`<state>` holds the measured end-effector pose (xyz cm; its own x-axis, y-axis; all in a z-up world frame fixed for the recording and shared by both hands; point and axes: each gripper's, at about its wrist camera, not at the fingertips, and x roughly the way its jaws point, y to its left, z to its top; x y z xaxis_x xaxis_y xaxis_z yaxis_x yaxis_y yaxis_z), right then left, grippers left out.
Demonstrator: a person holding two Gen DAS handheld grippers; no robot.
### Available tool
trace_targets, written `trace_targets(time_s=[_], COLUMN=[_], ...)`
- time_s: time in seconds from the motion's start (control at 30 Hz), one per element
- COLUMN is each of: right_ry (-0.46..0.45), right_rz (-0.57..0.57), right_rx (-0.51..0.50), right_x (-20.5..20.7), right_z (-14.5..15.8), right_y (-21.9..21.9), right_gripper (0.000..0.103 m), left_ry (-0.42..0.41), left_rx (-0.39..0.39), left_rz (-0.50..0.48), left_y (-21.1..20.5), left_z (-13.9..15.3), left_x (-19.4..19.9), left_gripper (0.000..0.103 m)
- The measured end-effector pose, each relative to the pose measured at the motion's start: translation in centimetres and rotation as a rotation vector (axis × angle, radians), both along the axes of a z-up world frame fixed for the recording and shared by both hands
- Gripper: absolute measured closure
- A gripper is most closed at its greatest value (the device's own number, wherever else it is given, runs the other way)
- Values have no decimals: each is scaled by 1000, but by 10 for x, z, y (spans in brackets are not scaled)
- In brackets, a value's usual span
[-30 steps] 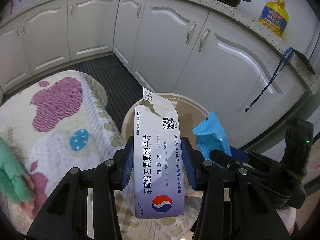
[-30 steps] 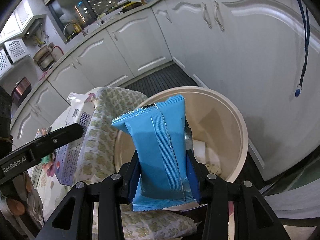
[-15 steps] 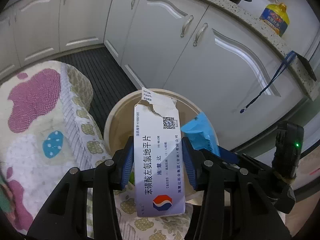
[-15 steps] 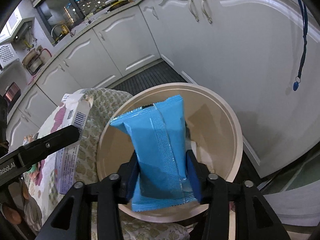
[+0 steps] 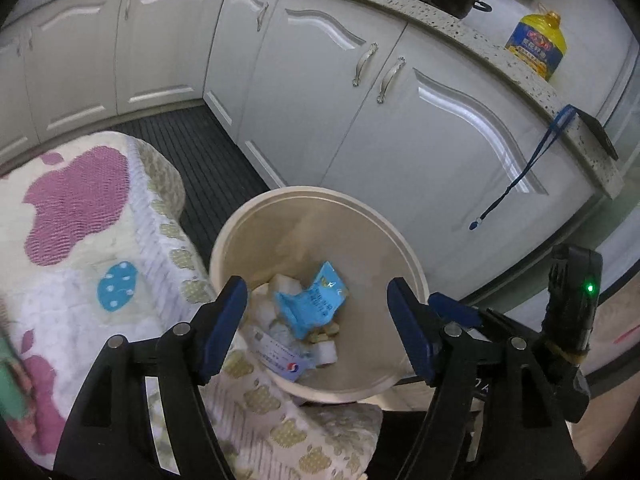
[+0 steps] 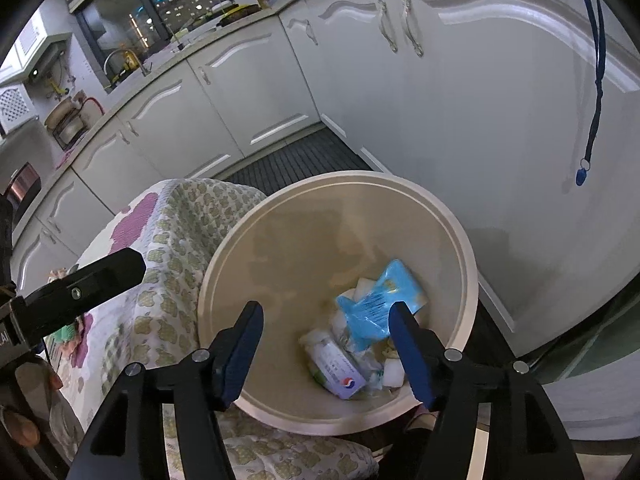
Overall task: Collect trash
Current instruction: 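Move both tools back over the table toward the remaining cartons and towel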
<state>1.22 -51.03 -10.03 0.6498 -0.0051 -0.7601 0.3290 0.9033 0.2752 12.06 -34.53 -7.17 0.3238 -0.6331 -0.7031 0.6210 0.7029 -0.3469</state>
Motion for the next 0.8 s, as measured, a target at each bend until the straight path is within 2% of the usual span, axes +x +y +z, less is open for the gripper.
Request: trace_targets(time_s=[0.1, 0.43, 0.6, 0.8], right_ry=[-9, -36, -59, -99], right_rz=[11, 55, 87, 168], right_rx=[-8, -38, -39, -33], right_x=[-1, -8, -7, -1], right_z=[4, 21, 31, 45], right_y=[5, 27, 40, 71], right_gripper=[34, 29, 24, 24], left_ry=[-41, -109, -140, -170], left_rx=[25, 50, 48, 96], left_rz=[7, 17, 63, 140], left_y=[7, 40, 75, 129], left_z=[5, 19, 29, 35], left_x=[-10, -39, -54, -73], left_gripper=[31, 31, 31, 31])
